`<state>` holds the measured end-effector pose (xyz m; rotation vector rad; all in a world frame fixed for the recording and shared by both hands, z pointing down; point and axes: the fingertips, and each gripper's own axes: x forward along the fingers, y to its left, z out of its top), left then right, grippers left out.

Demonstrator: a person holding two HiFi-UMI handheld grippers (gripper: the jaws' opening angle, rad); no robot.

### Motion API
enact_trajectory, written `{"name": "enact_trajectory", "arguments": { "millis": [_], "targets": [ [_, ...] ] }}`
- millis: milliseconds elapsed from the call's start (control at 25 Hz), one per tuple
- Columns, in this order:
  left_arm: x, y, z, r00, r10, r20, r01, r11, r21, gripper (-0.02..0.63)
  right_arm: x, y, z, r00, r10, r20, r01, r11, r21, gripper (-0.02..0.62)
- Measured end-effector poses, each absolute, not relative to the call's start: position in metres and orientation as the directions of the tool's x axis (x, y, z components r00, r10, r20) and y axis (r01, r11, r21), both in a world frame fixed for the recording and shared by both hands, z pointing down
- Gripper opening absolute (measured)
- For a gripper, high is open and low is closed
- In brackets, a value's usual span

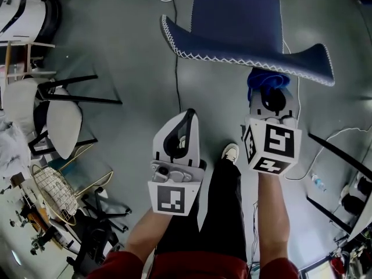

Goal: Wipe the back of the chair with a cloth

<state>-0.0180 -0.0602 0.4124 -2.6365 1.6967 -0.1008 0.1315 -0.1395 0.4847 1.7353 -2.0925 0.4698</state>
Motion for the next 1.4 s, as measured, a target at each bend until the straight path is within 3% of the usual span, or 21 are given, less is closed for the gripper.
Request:
{"name": "enact_trajectory", "arguments": {
  "millis": [960, 1400],
  "targets": [
    [-0.033, -0.072, 0.479, 0.402, -0.913, 0.065, -0.912, -0.406, -0.061, 0.014, 0.14, -0.211, 0.733, -0.103, -0.728, 0.678, -0.983, 0.178, 0.042, 0.061],
    [-0.038, -0.071, 0.476, 0.388, -0.919, 0.072, -0.917, -0.393, -0.068, 0.014, 0.142, -0.205, 0.75, -0.107, -0.706, 0.7, -0.983, 0.18, 0.032, 0.061]
  ]
}}
